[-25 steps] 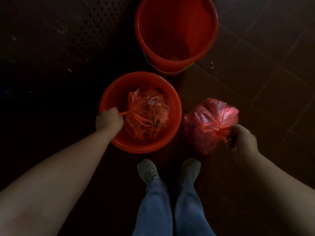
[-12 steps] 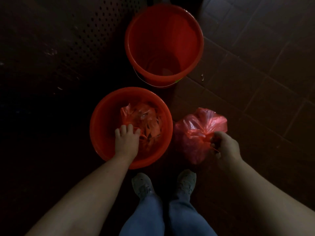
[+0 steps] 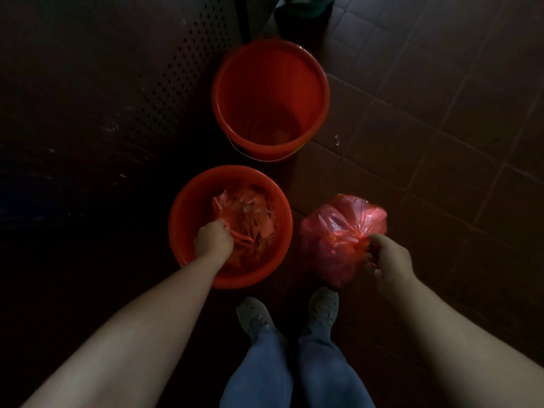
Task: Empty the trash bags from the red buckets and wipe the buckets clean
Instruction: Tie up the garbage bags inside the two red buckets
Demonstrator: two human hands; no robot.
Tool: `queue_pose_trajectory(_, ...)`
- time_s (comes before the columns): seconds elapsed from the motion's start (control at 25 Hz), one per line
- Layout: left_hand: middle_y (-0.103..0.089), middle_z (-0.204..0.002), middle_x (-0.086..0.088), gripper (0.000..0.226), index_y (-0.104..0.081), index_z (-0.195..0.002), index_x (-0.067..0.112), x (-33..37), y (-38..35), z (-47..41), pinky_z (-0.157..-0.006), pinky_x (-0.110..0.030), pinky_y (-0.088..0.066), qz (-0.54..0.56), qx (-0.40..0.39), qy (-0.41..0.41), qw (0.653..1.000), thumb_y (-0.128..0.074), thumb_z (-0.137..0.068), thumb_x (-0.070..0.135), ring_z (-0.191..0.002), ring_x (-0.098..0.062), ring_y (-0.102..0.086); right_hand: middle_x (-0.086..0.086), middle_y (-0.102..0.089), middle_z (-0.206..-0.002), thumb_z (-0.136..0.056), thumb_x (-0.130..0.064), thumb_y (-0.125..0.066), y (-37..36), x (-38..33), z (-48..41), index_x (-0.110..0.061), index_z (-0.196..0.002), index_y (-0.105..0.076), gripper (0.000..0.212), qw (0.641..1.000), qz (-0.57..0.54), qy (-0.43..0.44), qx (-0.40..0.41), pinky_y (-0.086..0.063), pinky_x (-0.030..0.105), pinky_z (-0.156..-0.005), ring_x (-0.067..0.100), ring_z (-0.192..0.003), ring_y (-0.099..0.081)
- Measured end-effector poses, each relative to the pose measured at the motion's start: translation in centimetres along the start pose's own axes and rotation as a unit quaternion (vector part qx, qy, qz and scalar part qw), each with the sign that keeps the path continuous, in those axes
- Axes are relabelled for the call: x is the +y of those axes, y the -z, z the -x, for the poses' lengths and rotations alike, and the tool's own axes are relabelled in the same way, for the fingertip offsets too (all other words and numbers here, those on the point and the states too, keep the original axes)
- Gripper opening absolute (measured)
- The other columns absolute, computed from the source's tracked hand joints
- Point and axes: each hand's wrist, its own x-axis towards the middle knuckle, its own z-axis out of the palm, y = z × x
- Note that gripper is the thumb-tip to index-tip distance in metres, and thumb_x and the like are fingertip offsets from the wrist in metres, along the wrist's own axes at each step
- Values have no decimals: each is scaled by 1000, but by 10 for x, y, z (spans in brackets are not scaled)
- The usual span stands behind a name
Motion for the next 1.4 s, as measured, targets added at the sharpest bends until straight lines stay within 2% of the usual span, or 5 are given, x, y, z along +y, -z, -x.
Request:
queue_pose_trajectory(0.24, -72, -108, -5, 47, -55, -129, 33, -8, 21, 14, -96, -40, -51, 21, -67, 6, 998, -49, -82, 29, -109, -32, -64, 3, -57, -70, -89, -14, -65, 3, -5, 14, -10, -85, -64, 6, 999, -2, -9, -42, -35, 22, -43, 10, -51, -48)
queue_pose_trajectory(0.52, -53, -137, -6, 49, -45, -141, 39, 10, -50, 7, -104, -46, -38, -141, -85, -76, 983, -52, -94, 32, -128, -33, -45, 4, -58, -67, -90, -15, -63, 1, 25, -25, -9, -79, -63, 12, 997, 25, 11, -74, -28, 27, -52, 12, -52, -45)
queue_pose_trajectory(1.04, -47, -133, -8, 31, -65, -120, 30, 9, -66, -1, -102, -46, -37, -314, -11, -89, 945, -46, -96, 26, -123, -33, -42, 3, -50, -63, -92, -13, -60, 2, 17, -32, -11, -73, -59, 19, 994, 39, 12, -102, -24, 27, -52, 13, -51, -40)
queue_pose_trajectory(1.28, -65, -112, -16, 28, -66, -105, 8, 8, -25, 2, -89, -43, -47, -100, 38, -81, 991, -53, -96, 31, -105, -38, -56, 6, -53, -69, -92, -16, -61, 5, 10, -22, -9, -83, -61, 12, 996, 43, 7, -82, -28, 23, -42, 13, -51, -44)
queue_pose_trajectory(1.4, -71, -96, -20, 24, -69, -92, 1, 6, 11, 2, -82, -39, -51, 80, 53, 16, 995, -60, -90, 23, -94, -41, -65, 5, -55, -70, -93, -18, -61, 9, -7, 0, -10, -84, -61, 12, 997, 46, 1, -59, -31, 23, -43, 13, -53, -46)
